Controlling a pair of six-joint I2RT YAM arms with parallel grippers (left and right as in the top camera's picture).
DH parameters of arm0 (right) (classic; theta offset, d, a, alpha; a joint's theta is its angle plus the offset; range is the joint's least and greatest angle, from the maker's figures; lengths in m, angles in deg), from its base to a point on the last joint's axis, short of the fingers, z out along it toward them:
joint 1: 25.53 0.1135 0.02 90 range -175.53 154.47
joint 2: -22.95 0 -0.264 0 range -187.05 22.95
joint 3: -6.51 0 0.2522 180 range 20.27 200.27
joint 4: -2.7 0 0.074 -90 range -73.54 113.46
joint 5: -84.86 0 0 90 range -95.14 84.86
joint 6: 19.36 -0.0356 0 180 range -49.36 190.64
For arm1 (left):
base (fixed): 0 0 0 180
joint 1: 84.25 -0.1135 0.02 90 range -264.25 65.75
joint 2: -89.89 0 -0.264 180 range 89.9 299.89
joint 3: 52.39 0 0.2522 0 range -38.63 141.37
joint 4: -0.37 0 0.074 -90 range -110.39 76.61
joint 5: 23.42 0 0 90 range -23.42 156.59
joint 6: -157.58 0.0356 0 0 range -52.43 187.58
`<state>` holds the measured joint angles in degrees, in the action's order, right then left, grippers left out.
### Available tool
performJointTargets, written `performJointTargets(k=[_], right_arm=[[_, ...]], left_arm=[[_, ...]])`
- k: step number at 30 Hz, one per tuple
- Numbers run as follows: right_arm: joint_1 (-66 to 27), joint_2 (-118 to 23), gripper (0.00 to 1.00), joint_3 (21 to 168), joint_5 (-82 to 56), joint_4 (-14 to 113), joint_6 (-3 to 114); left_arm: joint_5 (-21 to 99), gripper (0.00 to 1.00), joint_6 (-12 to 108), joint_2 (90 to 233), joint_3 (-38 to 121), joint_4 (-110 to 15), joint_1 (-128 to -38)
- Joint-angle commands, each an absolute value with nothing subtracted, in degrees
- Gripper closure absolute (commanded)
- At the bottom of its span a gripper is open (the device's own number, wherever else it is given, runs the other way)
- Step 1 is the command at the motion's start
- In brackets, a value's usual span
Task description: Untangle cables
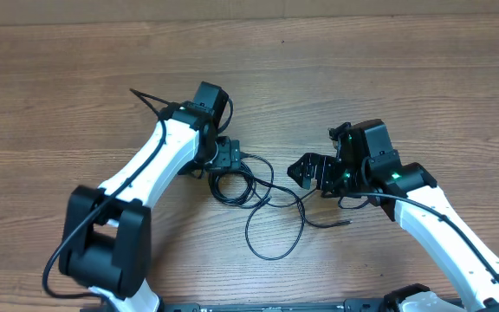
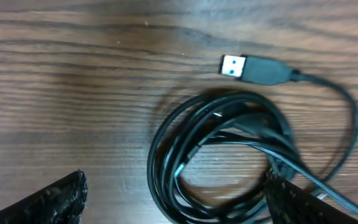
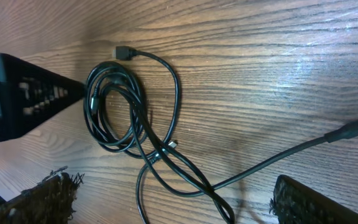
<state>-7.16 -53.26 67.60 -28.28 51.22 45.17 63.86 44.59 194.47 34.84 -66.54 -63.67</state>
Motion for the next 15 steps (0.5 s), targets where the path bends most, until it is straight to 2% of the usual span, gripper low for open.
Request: performJointTargets(k=[1,7,8,11,12,15], right_arm=[[-7.1,-53.7,0.0,67.4,-28.1,51.1,45.6],[-7.1,-53.7,0.0,67.4,-28.1,51.1,45.6],[-7.1,-53.7,0.0,67.4,-28.1,51.1,45.6],[-7.1,-53.7,0.0,67.4,-28.1,51.1,45.6],[-7.1,-53.7,0.0,67.4,-28.2,51.1,45.6],[-7.1,-53.7,0.0,67.4,-28.9,51.8,45.4]], left_arm=[[63.5,0.09,51.3,198.9,34.5,-65.8,-63.8],[61.0,0.13,57.2,204.4,34.5,-64.0,-63.5],[60.7,0.21,57.9,205.3,34.5,-63.9,-63.5],[60.8,0.83,58.7,207.1,34.5,-64.1,-63.5],[60.8,0.96,58.7,207.6,34.5,-64.3,-63.5],[60.8,0.96,58.6,207.5,34.5,-65.5,-63.5]])
